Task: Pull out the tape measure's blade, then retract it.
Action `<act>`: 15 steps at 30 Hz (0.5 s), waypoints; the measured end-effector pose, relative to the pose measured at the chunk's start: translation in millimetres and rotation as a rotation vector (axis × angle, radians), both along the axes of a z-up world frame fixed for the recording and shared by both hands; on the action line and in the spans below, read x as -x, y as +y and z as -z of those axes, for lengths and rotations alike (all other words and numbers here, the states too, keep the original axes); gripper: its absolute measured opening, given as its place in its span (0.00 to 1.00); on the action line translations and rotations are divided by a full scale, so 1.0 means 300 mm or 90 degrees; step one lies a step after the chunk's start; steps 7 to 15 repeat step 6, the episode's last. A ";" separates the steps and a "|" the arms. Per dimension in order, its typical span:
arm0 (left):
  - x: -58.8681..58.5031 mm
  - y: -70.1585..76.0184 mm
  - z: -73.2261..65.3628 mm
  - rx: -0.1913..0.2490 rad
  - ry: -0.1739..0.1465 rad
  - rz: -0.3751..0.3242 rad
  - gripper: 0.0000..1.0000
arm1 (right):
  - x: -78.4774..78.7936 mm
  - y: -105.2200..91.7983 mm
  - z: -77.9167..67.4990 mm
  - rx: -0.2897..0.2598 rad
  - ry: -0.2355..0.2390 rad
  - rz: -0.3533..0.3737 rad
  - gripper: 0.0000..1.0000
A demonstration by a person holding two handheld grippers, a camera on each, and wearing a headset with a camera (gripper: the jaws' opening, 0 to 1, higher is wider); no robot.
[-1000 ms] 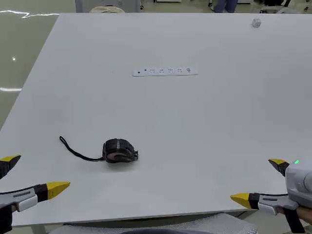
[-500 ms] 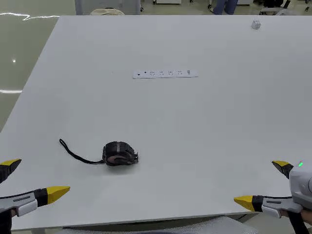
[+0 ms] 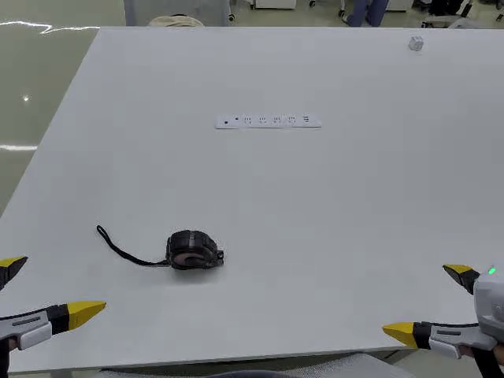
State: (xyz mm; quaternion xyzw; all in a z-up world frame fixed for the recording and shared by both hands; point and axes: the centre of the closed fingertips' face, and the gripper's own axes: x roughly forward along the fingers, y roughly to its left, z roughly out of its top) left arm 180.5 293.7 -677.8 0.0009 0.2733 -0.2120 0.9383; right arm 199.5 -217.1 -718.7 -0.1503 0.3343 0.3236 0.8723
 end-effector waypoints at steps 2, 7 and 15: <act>0.003 0.002 0.001 -0.003 0.002 0.004 1.00 | 0.001 -0.005 -0.004 -0.002 -0.002 0.000 1.00; 0.009 0.016 0.003 -0.003 0.003 0.003 1.00 | 0.006 -0.006 -0.010 0.000 -0.004 -0.006 1.00; 0.009 0.016 0.003 -0.003 0.003 0.003 1.00 | 0.006 -0.006 -0.010 0.000 -0.004 -0.006 1.00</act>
